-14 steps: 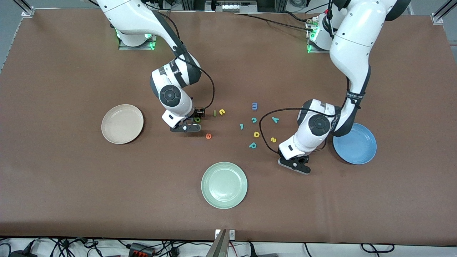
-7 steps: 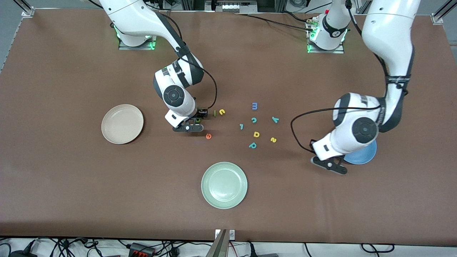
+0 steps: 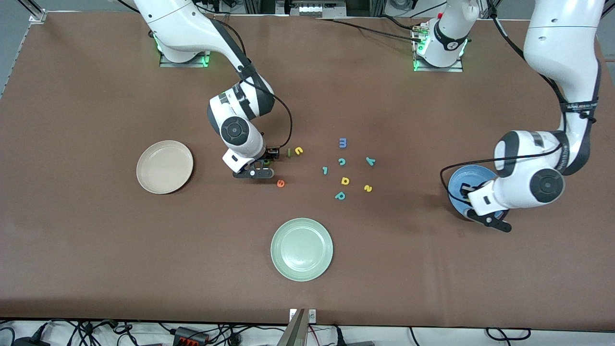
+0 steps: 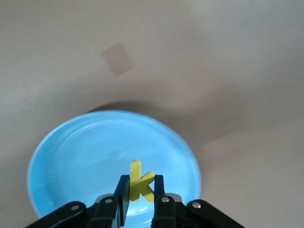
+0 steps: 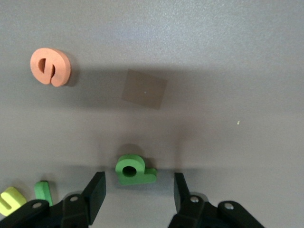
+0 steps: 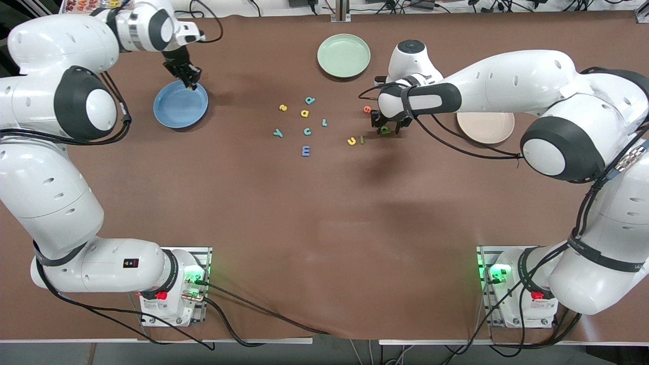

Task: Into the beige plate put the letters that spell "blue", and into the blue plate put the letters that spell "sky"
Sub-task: 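Place the k on the blue plate while the right gripper grasps green letter, then grasp the yellow z with the left gripper while the right gripper lifts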

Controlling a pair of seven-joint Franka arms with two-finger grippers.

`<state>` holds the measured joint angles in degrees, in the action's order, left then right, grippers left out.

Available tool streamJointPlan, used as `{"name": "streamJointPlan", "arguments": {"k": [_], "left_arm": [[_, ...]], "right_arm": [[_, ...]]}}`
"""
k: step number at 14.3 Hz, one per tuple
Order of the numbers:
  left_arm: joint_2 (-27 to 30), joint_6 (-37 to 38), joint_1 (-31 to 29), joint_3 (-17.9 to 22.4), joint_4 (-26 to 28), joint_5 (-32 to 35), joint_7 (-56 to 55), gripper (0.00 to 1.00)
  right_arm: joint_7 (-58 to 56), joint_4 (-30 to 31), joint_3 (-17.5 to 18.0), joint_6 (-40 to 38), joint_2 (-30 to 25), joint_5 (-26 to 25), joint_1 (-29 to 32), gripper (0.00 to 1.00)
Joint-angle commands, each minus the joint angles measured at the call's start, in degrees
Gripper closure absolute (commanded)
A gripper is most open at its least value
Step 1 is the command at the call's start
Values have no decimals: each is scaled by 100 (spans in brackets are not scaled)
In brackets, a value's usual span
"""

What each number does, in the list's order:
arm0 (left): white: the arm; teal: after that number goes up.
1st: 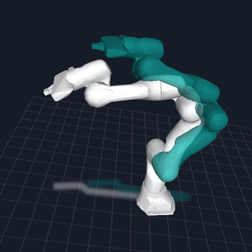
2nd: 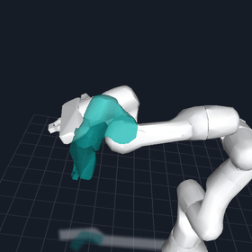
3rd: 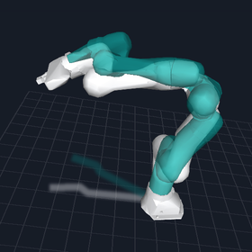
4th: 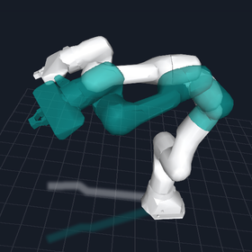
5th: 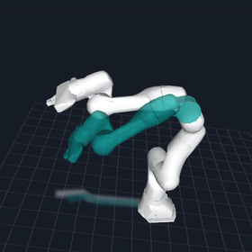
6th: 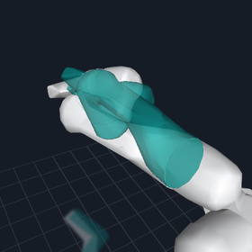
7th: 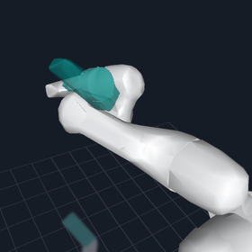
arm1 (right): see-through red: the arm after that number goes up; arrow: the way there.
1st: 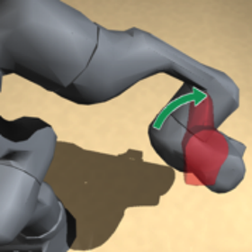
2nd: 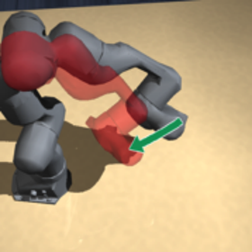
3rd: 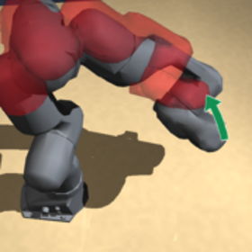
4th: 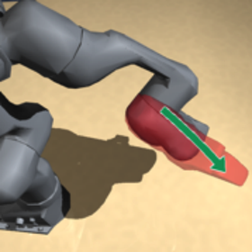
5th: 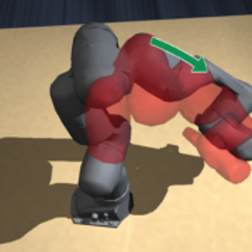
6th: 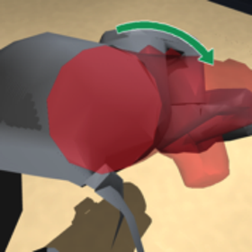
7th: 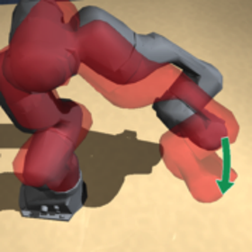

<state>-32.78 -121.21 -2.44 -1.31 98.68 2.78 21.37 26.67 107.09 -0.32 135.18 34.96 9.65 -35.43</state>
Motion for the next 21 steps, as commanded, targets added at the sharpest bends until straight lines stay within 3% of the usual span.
{"name": "streamJointPlan", "arguments": {"k": [1, 2, 3, 4, 8, 11, 14, 16, 21], "left_arm": [[158, -420, -204, -80, 545, 100, 262, 92], [219, -604, -204, -89, 747, 100, 262, 83], [324, -649, -204, -89, 827, 100, 262, 62], [412, -650, -204, -98, 889, 100, 271, 1], [693, -641, -160, -176, 1083, 83, 148, 0], [791, -606, -134, -746, 1083, 74, -517, 0], [546, -737, 146, -1336, 1022, 100, -2018, 0], [361, -1140, 603, -1346, 969, 117, -2758, 0], [-122, -1976, 1202, -1337, 889, 118, -3384, 0]], "right_arm": [[57, -109, -47, 44, 72, 64, -51, 34], [57, -161, -47, 44, 89, 64, -51, 34], [57, -179, -47, 44, 116, 64, -51, 34], [66, -232, -47, 44, 125, 64, -51, 34], [57, -250, -47, 26, 177, 55, -60, 36], [57, -241, -47, 26, 177, 46, -60, 37], [48, -241, -47, 9, 177, 46, -60, 63], [48, -241, -47, 0, 169, 37, -60, 75], [-22, -250, -82, 0, 38, 37, 1, 77]]}}
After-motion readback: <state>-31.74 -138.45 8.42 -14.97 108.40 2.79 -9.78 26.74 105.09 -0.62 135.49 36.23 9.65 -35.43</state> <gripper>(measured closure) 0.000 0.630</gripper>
